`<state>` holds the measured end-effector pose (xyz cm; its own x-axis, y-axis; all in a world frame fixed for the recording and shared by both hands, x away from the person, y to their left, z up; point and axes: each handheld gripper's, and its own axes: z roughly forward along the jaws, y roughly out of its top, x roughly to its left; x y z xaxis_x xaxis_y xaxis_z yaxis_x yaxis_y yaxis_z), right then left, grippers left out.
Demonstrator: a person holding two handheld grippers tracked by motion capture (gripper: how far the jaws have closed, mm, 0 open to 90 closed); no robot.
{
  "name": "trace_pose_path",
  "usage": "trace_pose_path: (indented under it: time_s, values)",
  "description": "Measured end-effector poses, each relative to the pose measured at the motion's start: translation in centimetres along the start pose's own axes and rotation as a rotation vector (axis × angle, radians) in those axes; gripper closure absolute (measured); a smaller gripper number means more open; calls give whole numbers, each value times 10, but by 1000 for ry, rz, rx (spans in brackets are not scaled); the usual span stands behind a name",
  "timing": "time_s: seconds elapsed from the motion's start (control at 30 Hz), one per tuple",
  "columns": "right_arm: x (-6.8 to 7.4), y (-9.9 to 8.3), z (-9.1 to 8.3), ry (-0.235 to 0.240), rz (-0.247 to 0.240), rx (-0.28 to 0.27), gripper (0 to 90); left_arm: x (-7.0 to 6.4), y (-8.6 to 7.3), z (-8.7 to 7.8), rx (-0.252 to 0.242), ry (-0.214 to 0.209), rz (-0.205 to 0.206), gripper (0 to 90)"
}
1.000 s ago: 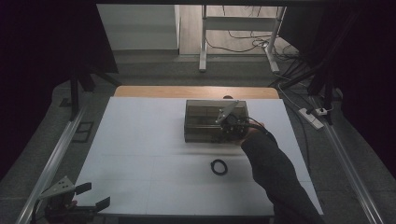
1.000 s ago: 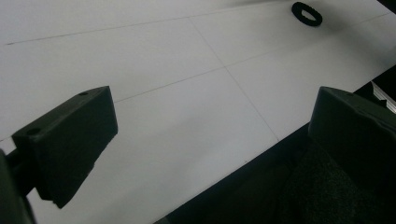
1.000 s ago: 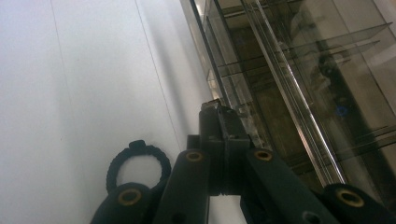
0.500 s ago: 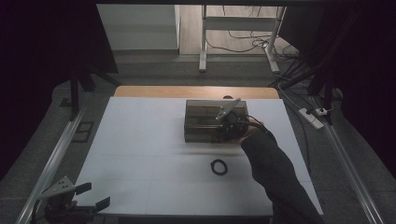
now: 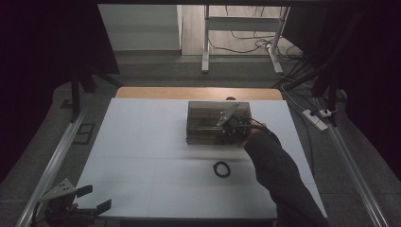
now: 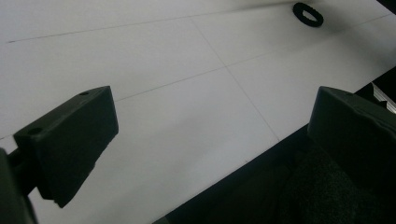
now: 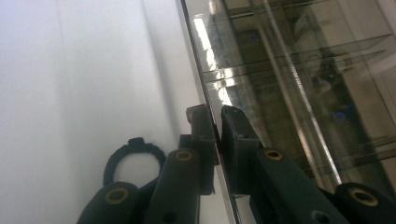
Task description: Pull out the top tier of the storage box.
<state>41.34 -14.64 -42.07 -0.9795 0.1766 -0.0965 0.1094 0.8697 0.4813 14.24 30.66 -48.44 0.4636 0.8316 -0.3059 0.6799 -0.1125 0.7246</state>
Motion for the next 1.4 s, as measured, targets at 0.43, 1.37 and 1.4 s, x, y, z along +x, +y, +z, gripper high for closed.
trace_pose_path:
  time_s: [0.43, 1.37, 1.4]
  values:
    - [11, -2, -3, 43, -39, 24, 851, 0, 0, 0, 1, 1, -3, 10]
    - [28, -9, -25, -4, 77, -71, 614, -1, 0, 0, 2, 10, 2, 15]
    - [30, -10, -26, -7, 95, -80, 595, -1, 0, 0, 1, 12, 6, 16]
